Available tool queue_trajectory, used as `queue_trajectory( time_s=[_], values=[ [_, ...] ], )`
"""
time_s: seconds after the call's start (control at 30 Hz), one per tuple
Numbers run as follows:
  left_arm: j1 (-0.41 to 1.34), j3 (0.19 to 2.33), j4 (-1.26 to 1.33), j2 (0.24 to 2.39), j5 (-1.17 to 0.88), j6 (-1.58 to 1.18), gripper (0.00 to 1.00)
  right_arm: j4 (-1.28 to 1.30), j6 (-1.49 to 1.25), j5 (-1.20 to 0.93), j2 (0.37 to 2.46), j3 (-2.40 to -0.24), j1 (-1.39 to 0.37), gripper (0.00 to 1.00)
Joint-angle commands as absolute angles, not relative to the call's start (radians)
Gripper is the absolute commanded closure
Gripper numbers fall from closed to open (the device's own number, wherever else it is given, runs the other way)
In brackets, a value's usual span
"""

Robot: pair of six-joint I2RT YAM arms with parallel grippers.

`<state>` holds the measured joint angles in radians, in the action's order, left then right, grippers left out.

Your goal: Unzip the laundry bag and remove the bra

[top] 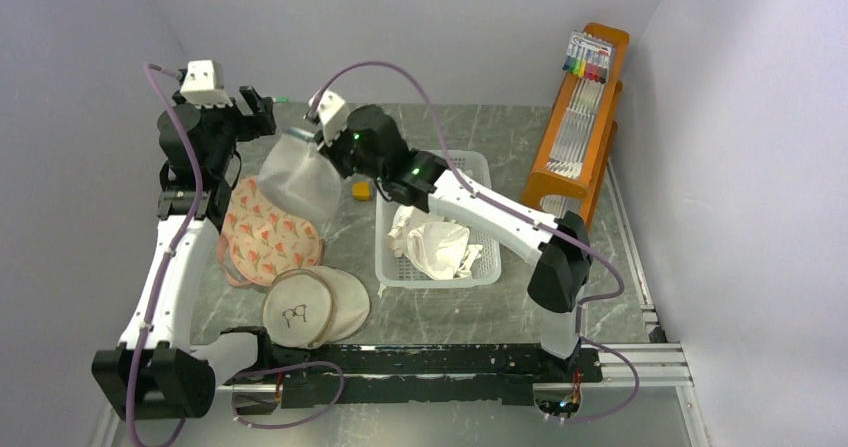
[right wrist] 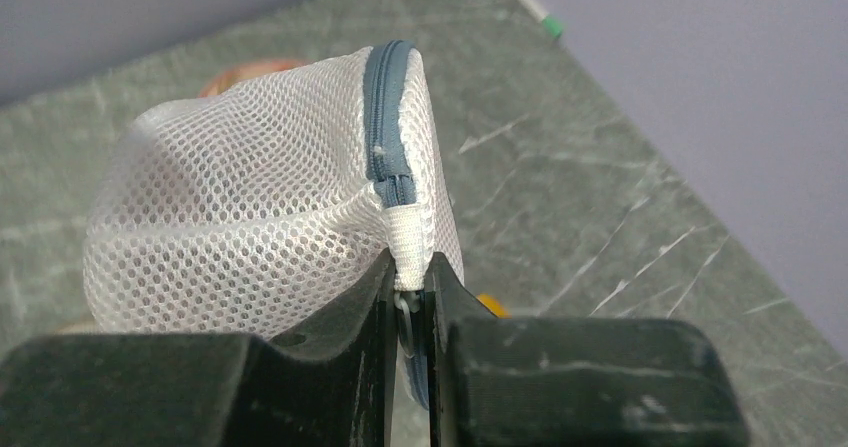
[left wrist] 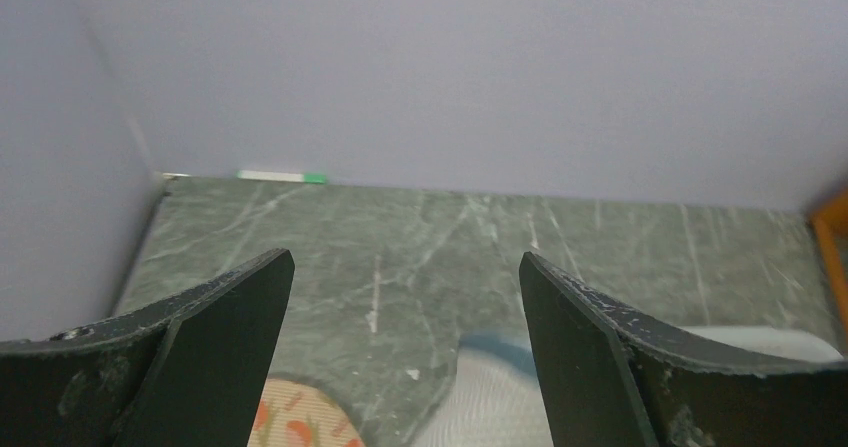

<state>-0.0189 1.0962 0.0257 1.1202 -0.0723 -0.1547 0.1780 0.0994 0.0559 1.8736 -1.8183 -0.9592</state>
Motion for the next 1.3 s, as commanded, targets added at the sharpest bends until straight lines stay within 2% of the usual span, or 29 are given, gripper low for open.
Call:
queue_trajectory(
  time_s=[0.0,0.13,0.33,0.43,0.5,0.63,0.77,0.87,0.97,1.1,1.27],
  values=[
    [-0.014,1.051,0.067,1.047,0.131,-0.123,0.05,0.237,0.176,0.114,1.91,-1.814,-0.995,1.0],
    [-0.006,1.055,0.057,1.048,0.165,-0.12,0.05,0.267,0.25,0.154,1.934,-1.805,-1.018,1.0],
    [-0.007,1.063,0.049,1.053,0.162,-0.127,0.05,0.133,0.493,0.582,1.967,-1.702,-1.137,1.0],
    [-0.008,1.059,0.056,1.05,0.155,-0.13,0.05,0.078,0.574,0.673,2.001,-1.661,-1.178,1.0],
    [-0.007,1.06,0.054,1.054,0.156,-0.131,0.05,0.147,0.522,0.635,2.013,-1.679,-1.191,0.9],
    [-0.004,1.064,0.048,1.065,0.151,-0.132,0.05,0.224,0.365,0.476,2.026,-1.67,-1.191,0.62],
    [-0.004,1.069,0.045,1.074,0.136,-0.134,0.05,0.218,0.233,0.371,1.91,-1.606,-1.18,0.42],
    [-0.004,1.073,0.042,1.085,0.119,-0.139,0.05,0.266,0.104,0.313,1.841,-1.6,-1.155,0.31],
    [-0.003,1.079,0.038,1.1,0.087,-0.143,0.05,0.285,-0.044,0.188,1.747,-1.554,-1.113,0.25],
    [0.019,1.096,0.028,1.127,0.04,-0.137,0.05,0.181,-0.205,0.045,1.592,-1.388,-1.041,0.2],
    [0.109,1.098,0.025,1.139,0.038,-0.087,0.05,-0.028,-0.471,-0.144,1.458,-1.134,-0.922,0.2]
  ],
)
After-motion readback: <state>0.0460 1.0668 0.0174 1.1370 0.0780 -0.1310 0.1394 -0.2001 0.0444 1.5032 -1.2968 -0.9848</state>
